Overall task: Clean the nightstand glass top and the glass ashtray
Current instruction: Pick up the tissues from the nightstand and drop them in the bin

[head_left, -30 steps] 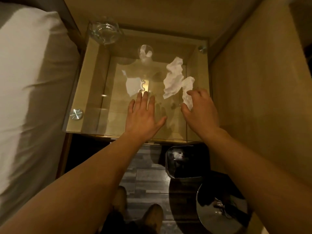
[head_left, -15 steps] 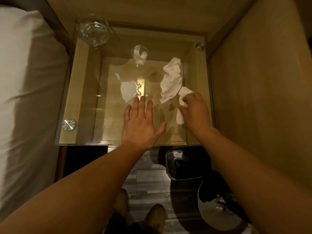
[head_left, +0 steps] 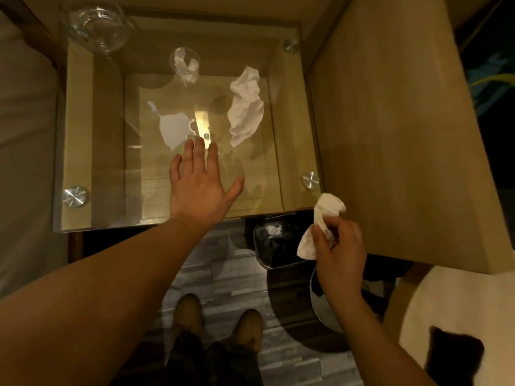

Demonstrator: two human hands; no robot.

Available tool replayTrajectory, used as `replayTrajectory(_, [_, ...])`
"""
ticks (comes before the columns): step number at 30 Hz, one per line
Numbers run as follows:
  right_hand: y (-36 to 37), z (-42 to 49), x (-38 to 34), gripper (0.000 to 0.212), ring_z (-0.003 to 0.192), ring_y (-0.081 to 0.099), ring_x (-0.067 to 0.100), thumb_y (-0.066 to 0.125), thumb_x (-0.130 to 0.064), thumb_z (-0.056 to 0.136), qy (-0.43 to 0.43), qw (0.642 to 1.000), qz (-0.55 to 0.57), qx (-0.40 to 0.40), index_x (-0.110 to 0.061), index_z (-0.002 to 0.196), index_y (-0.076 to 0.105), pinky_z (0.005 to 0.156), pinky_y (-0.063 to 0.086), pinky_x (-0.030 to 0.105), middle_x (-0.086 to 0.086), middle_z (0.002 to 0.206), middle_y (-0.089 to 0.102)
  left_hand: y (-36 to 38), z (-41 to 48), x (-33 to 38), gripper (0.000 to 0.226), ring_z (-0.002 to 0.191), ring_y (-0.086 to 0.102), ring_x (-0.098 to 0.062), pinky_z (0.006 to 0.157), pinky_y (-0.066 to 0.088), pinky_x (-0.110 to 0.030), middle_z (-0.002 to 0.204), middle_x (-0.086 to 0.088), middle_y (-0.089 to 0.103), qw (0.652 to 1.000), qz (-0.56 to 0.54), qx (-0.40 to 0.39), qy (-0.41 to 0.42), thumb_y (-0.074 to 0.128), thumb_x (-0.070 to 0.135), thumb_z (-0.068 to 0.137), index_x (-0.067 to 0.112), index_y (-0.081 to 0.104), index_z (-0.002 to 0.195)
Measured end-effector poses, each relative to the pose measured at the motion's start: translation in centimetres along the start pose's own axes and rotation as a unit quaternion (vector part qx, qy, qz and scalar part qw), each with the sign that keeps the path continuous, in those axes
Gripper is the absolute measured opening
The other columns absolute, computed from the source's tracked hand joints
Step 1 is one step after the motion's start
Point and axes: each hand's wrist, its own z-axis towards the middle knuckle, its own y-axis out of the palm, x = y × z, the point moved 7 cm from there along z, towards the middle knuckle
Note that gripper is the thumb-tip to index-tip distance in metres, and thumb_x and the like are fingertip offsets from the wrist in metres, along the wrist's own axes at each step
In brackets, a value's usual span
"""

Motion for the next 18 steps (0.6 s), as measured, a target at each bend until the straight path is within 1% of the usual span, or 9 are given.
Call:
replayTrajectory(1, [0.1, -1.3, 1.8, 0.019, 0.1, 0.056, -0.002, 0.067, -0.025, 0.098, 0.033, 0.999, 0.002, 0.003, -0.031, 0.114, 0.06, 0.085, 0.043, 0.007, -0.008, 0.122, 0.056, 0.0, 0.0, 0.0, 0.092, 0.161, 0.011, -0.034, 0.127, 0.014, -0.055, 0.173, -0.019, 0.02, 1.0, -0.001, 0.002, 0.0, 0.024, 0.077, 0.099, 0.012, 0.024, 0.163])
replayTrajectory(2, [0.6, -2.3, 3.5, 0.019, 0.104, 0.056, 0.002, 0.066, -0.026, 0.098, 0.067, 0.998, 0.004, 0.004, -0.028, 0.117, 0.062, 0.09, 0.044, 0.012, -0.006, 0.125, 0.056, 0.0, 0.0, 0.0, 0.091, 0.161, 0.012, -0.034, 0.127, 0.014, -0.056, 0.173, -0.019, 0.021, 1.0, -0.002, 0.005, -0.001, 0.024, 0.077, 0.099, 0.012, 0.025, 0.163])
replayTrajectory(4, [2.1, -3.4, 6.4, 0.025, 0.109, 0.055, 0.011, 0.066, -0.023, 0.099, 0.137, 0.991, 0.001, -0.002, -0.016, 0.123, 0.065, 0.095, 0.046, 0.025, 0.003, 0.13, 0.056, 0.0, 0.0, 0.0, 0.091, 0.161, 0.013, -0.034, 0.126, 0.015, -0.056, 0.172, -0.02, 0.022, 1.0, -0.004, 0.01, -0.001, 0.025, 0.077, 0.099, 0.012, 0.026, 0.162])
replayTrajectory(5, [3.1, -3.5, 7.4, 0.026, 0.108, 0.056, 0.015, 0.066, -0.021, 0.099, 0.167, 0.986, 0.001, -0.007, -0.011, 0.123, 0.066, 0.095, 0.044, 0.027, 0.008, 0.131, 0.056, 0.1, 0.0, 0.1, 0.091, 0.161, 0.014, -0.035, 0.126, 0.015, -0.057, 0.172, -0.02, 0.023, 1.0, -0.004, 0.011, 0.0, 0.025, 0.077, 0.099, 0.011, 0.026, 0.162])
replayTrajectory(8, [6.3, -2.8, 9.6, 0.025, 0.111, 0.061, 0.03, 0.068, -0.015, 0.098, 0.224, 0.974, 0.002, -0.019, -0.002, 0.119, 0.066, 0.09, 0.041, 0.025, 0.019, 0.129, 0.059, 0.3, 0.1, 0.0, 0.09, 0.16, 0.015, -0.035, 0.126, 0.014, -0.057, 0.171, -0.02, 0.024, 1.0, -0.004, 0.023, 0.004, 0.028, 0.076, 0.099, 0.01, 0.026, 0.161])
replayTrajectory(10, [7.8, -1.8, 11.0, 0.028, 0.114, 0.062, 0.034, 0.069, -0.016, 0.097, 0.261, 0.965, 0.003, -0.017, 0.0, 0.12, 0.066, 0.089, 0.042, 0.026, 0.022, 0.13, 0.06, 0.4, 0.0, -0.1, 0.09, 0.16, 0.014, -0.035, 0.125, 0.013, -0.057, 0.171, -0.021, 0.024, 0.999, -0.008, 0.032, 0.006, 0.029, 0.076, 0.099, 0.01, 0.026, 0.161])
replayTrajectory(15, [8.5, -0.1, 13.2, 0.048, 0.12, 0.06, 0.038, 0.071, -0.025, 0.095, 0.31, 0.95, -0.009, -0.021, 0.001, 0.134, 0.06, 0.1, 0.048, 0.039, 0.023, 0.135, 0.06, 0.5, 0.1, -0.1, 0.09, 0.16, 0.014, -0.034, 0.125, 0.01, -0.055, 0.171, -0.021, 0.024, 0.999, -0.014, 0.041, 0.006, 0.031, 0.076, 0.099, 0.01, 0.026, 0.161])
replayTrajectory(16, [8.1, -0.2, 13.1, 0.048, 0.119, 0.06, 0.038, 0.072, -0.026, 0.095, 0.308, 0.951, -0.004, -0.017, 0.0, 0.134, 0.06, 0.099, 0.048, 0.039, 0.022, 0.133, 0.06, 0.5, 0.1, -0.1, 0.09, 0.16, 0.014, -0.034, 0.125, 0.01, -0.055, 0.171, -0.021, 0.024, 0.999, -0.015, 0.04, 0.005, 0.031, 0.075, 0.099, 0.01, 0.026, 0.161])
replayTrajectory(18, [6.5, -0.4, 11.7, 0.042, 0.113, 0.063, 0.035, 0.072, -0.027, 0.095, 0.286, 0.958, 0.012, -0.007, -0.002, 0.128, 0.062, 0.092, 0.049, 0.037, 0.019, 0.125, 0.064, 0.3, 0.0, 0.0, 0.089, 0.16, 0.015, -0.036, 0.125, 0.013, -0.057, 0.17, -0.021, 0.025, 0.999, -0.014, 0.039, 0.005, 0.033, 0.074, 0.1, 0.009, 0.027, 0.161])
